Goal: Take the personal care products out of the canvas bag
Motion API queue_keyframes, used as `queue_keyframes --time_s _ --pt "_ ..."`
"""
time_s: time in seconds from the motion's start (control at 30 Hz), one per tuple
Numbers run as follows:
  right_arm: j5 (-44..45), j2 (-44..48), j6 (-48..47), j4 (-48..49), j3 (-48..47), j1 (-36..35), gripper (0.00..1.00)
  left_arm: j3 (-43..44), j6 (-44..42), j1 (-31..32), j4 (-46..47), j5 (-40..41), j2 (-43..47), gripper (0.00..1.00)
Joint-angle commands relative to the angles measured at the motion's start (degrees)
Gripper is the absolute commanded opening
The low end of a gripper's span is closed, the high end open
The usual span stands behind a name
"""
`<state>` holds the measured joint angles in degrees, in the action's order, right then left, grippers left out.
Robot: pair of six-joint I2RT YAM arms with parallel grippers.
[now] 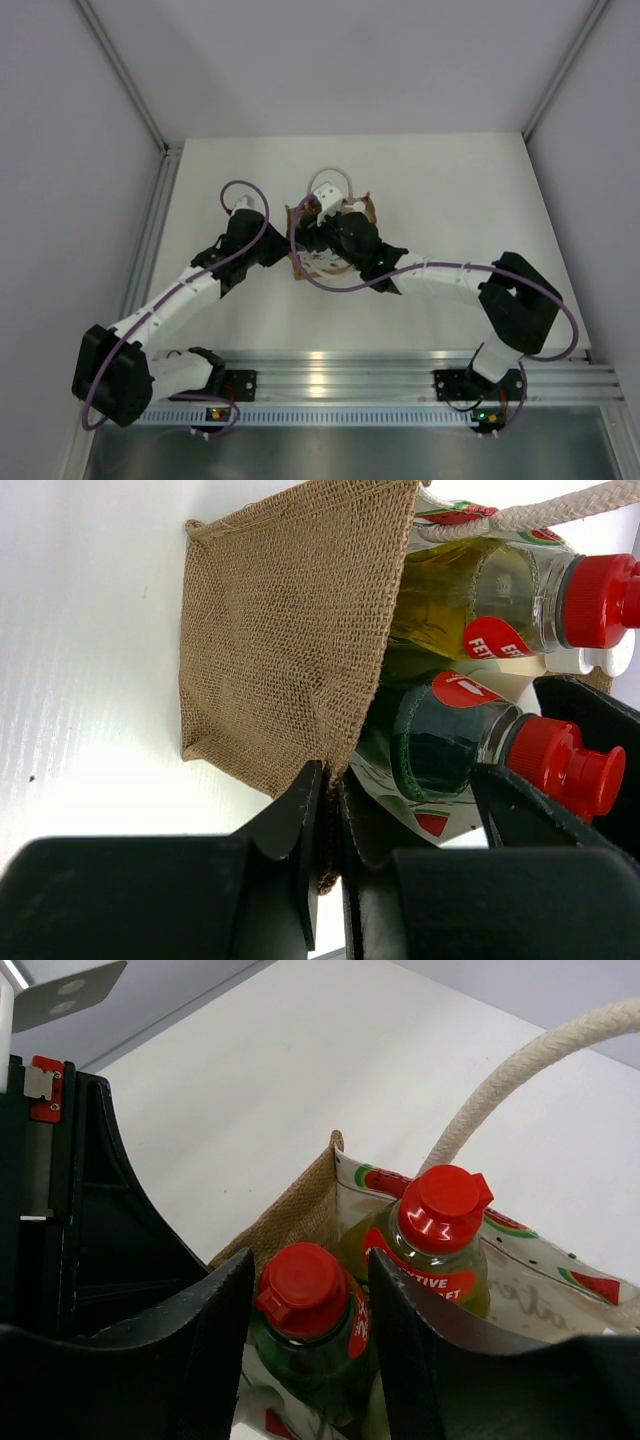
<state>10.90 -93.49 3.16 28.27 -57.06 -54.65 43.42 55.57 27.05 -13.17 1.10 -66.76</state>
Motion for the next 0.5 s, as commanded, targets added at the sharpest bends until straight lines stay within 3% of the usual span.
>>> queue_keyframes --time_s 0.0,0.3,0.43,0.47 --pt "0.3 -1.2 0.7 7.3 -0.6 -1.2 0.46 -0.6 -1.2 -0.2 -0.8 0.8 0.8 0.00" --pt "-0.7 -2.9 0.0 8.4 -0.6 -1.2 0.30 -0.9 -1.4 -0.2 -0.7 0.8 0.9 0.00" --pt "-2.3 -2.8 -0.4 8.9 -0.2 -1.2 0.18 -1.0 -1.3 -0.3 -0.7 0.9 1.0 0.00" --pt "-2.9 -2.7 -1.0 9.2 0.0 -1.3 0.10 -1.0 -1.3 -0.3 -0.7 0.9 0.9 0.00"
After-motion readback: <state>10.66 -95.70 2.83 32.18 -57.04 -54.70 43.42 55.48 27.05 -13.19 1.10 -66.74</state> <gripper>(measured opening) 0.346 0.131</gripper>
